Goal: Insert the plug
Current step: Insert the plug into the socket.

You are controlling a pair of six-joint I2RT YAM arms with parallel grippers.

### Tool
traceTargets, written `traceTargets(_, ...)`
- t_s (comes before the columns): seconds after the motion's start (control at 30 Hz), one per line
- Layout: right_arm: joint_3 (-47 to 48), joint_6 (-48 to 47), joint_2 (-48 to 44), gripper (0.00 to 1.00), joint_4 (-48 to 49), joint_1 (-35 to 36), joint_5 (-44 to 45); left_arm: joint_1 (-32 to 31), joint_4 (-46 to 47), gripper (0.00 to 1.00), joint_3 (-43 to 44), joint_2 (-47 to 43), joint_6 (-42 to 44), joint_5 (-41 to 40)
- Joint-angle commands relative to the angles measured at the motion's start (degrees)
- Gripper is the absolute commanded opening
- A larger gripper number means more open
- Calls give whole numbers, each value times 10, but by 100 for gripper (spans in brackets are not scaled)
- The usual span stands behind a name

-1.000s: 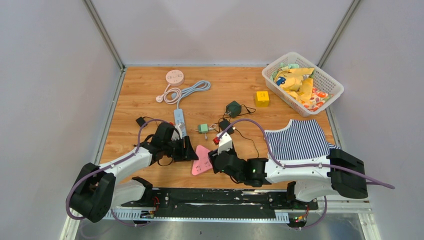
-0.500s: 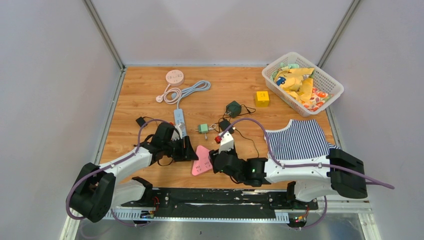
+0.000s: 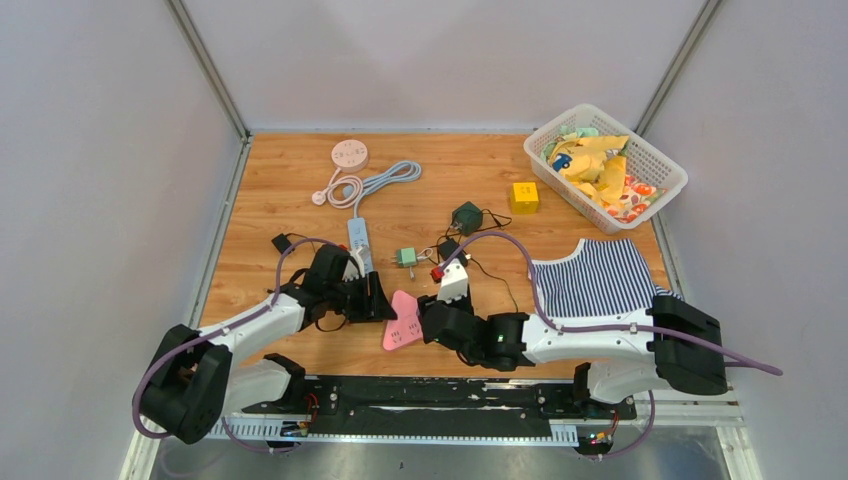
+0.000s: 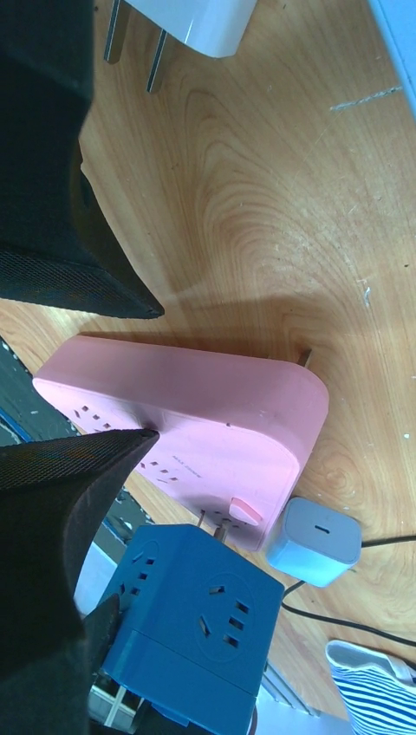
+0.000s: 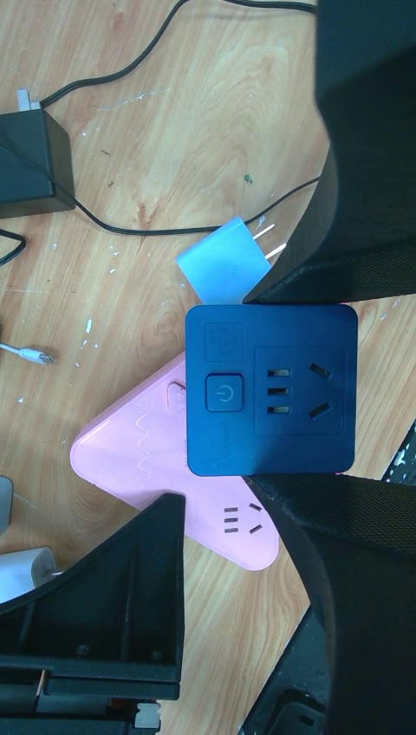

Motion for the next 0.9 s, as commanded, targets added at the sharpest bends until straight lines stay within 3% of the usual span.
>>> traceTargets(0.0,-10,49,19,0,-85,7,-12,1,8,51,9,12,-3,7)
traceTargets(0.23,-27,57,27,0,-58,7,-38,1,29,48,-3,16,-17,18)
traceTargets(0.57,-59,-35,22,0,71,17,-70,1,50,44,-9,30,-27,24)
traceTargets(0.87,-88,-89,-5,0,85,18,-120,1,45,40,-5,41,-22,13)
